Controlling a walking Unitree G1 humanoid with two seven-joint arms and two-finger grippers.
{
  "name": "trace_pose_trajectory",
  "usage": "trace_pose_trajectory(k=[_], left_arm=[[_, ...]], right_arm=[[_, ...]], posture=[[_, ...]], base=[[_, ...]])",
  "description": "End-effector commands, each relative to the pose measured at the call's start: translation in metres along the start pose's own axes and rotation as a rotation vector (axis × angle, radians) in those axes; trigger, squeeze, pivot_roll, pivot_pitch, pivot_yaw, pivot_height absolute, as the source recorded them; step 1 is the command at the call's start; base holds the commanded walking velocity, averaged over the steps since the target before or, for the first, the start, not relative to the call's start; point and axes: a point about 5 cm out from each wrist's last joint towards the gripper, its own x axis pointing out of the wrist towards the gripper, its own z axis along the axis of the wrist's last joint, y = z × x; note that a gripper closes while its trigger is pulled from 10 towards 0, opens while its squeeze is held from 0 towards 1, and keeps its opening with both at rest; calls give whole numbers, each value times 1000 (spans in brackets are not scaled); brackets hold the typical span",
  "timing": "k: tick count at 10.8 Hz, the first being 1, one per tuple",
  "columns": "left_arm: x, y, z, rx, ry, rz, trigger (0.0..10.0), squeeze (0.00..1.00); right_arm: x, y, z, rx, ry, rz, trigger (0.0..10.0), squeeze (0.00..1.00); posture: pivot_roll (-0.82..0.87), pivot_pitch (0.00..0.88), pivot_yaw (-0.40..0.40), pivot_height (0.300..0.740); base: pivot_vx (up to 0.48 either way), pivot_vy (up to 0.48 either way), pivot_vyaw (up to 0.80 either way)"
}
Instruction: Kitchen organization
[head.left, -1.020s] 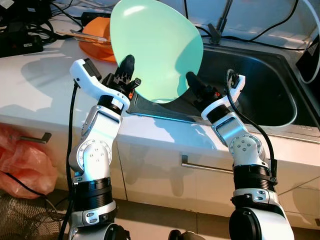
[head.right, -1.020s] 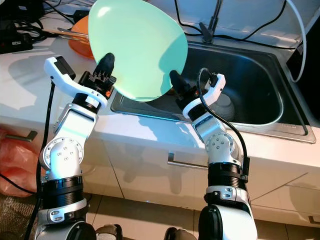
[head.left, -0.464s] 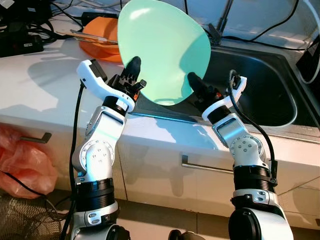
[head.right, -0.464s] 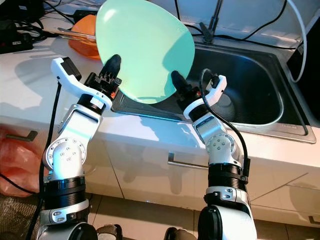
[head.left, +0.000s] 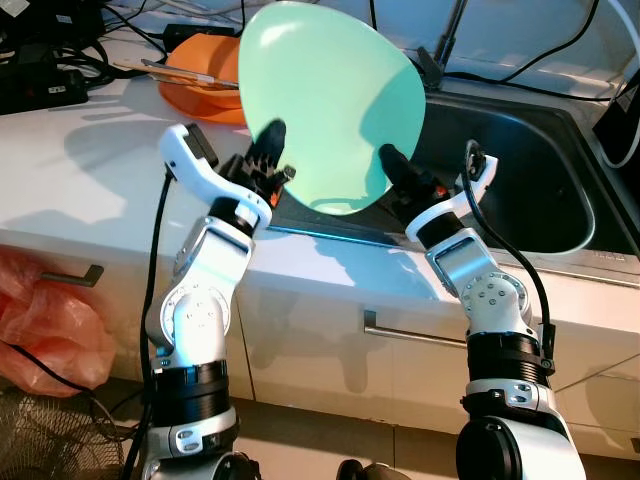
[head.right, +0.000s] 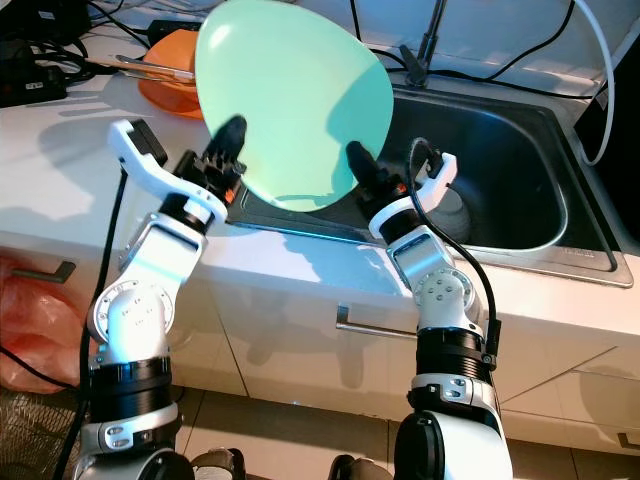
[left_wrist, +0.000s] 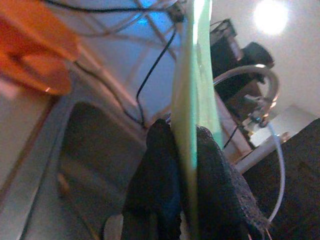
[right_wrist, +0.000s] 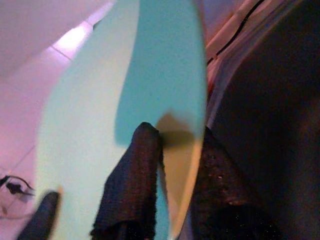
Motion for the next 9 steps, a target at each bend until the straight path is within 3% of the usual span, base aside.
trace_pose_trajectory(k=[1,6,8,9], left_arm=[[4,-15,-24,-20,122,-86,10000,0],[3,-9,-31,-11,159,-70,10000,0],[3,-1,-37,95,196,-32,10000,0],[2,-2,-39,132,206,-38,10000,1000]], right_arm=[[2,8,1,-7,-5,33,0,0],[2,9,1,5,-9,43,0,0],[1,8,0,9,-8,41,0,0],[1,8,1,9,-9,39,0,0]], posture=[[122,108,-76,740],[124,108,-74,740],[124,111,-74,740],[123,113,-74,740]], base=[[0,0,0],[0,0,0],[0,0,0],[0,0,0]])
